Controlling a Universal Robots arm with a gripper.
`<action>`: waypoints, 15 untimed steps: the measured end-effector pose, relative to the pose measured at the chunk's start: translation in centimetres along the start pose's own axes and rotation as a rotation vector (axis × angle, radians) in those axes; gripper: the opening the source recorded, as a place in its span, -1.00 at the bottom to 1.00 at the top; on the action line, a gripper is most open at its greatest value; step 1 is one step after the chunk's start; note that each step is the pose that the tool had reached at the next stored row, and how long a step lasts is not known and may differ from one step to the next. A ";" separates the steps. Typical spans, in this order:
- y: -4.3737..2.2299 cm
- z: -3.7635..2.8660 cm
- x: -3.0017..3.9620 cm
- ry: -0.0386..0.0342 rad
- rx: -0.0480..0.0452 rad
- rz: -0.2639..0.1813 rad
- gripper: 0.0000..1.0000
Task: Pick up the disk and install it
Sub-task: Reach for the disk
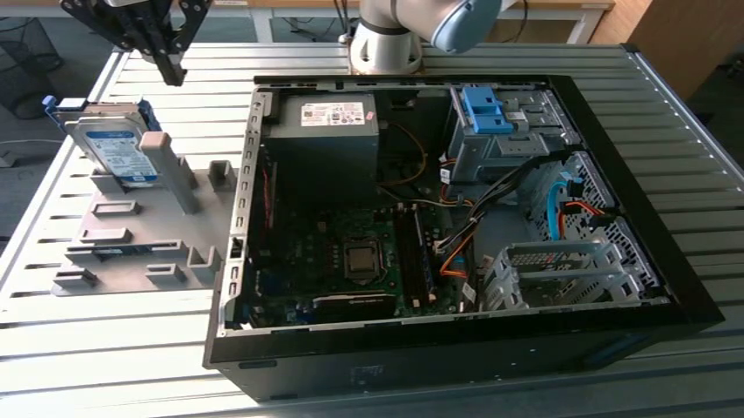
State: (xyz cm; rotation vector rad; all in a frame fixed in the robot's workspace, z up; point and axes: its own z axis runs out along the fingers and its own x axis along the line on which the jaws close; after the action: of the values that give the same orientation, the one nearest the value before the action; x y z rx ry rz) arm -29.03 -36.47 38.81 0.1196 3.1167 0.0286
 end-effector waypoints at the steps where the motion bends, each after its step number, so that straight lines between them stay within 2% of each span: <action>1: -0.01 0.00 0.20 0.0000 -0.0001 0.000 -0.79; 15: -0.13 0.03 2.22 0.0006 0.0000 0.000 -0.79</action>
State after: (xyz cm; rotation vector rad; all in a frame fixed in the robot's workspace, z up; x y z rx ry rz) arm -31.25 -36.43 38.73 0.1195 3.1173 0.0287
